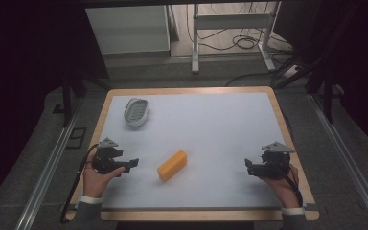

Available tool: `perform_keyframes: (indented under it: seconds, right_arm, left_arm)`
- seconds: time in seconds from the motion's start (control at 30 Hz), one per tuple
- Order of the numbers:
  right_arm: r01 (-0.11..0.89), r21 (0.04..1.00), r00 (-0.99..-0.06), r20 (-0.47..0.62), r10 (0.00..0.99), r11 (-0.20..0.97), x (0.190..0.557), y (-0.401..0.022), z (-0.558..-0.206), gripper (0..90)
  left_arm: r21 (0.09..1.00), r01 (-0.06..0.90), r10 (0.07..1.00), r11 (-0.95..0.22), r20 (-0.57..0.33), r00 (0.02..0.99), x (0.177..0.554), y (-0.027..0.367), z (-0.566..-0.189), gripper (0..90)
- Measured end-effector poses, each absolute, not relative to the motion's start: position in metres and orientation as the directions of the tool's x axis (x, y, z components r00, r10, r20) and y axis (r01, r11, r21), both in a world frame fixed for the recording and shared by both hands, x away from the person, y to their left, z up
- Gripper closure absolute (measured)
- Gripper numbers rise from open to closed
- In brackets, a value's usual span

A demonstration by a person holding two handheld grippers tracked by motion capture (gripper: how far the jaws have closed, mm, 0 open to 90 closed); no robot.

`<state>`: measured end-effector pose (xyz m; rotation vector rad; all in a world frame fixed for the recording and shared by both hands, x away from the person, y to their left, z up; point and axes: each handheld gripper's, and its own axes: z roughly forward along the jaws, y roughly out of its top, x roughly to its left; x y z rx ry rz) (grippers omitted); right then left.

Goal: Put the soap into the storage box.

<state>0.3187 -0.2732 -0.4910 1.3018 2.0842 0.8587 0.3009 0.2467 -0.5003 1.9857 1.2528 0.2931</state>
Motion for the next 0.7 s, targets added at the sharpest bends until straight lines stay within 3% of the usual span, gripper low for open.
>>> perform_keyframes:
  seconds: [0.7]
  right_arm:
    - [0.594, 0.744, -0.363, -0.089, 0.927, 0.304, 0.320, -0.286, -0.494, 4.9]
  left_arm:
    - [0.714, 0.626, 0.810, -0.312, -0.145, 0.569, 0.307, 0.229, -0.464, 18.3]
